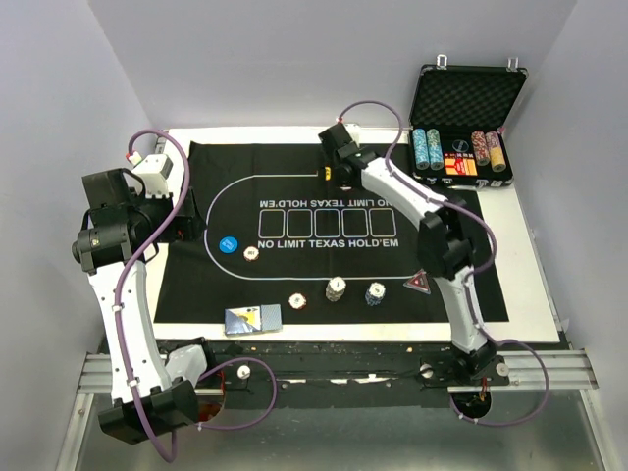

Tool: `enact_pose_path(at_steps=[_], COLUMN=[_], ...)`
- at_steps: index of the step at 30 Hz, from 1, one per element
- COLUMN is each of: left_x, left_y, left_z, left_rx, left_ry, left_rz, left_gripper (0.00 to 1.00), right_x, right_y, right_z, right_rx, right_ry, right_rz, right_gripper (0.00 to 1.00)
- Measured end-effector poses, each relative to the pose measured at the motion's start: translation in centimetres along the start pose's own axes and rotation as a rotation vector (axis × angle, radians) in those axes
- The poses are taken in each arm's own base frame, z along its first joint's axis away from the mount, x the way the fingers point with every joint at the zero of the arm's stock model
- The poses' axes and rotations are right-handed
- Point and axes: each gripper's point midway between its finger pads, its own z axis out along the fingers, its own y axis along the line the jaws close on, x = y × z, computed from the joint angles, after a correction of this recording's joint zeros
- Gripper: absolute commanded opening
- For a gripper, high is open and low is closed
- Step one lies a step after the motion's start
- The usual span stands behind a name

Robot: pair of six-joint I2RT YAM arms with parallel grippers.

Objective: Distribute texas hold em gaming equipment

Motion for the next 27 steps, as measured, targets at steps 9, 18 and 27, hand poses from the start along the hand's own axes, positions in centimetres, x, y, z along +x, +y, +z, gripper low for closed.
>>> enact_pose_path(at_steps=[9, 18, 27], left_x=[-0.1, 0.0, 0.0], left_y=[-0.1, -0.1, -0.2], left_z=[-0.2, -0.3, -0.5], left_rx=[-0.002, -0.003, -0.004], left_ry=[-0.010, -0.012, -0.019], left_rz=[0.004, 0.005, 0.008], left_gripper=[0.99, 0.99, 0.99], right_x=[9.6, 22.7, 25.4], right_y=[14.1, 14.1, 12.7], right_z=[-18.3, -16.3, -15.5], right_rx=[-0.314, -0.215, -0.165], right_ry=[-0.079, 0.128, 0.174], right_rz=[-0.177, -0.305, -0.299], right_gripper=[1.00, 0.98, 0.93])
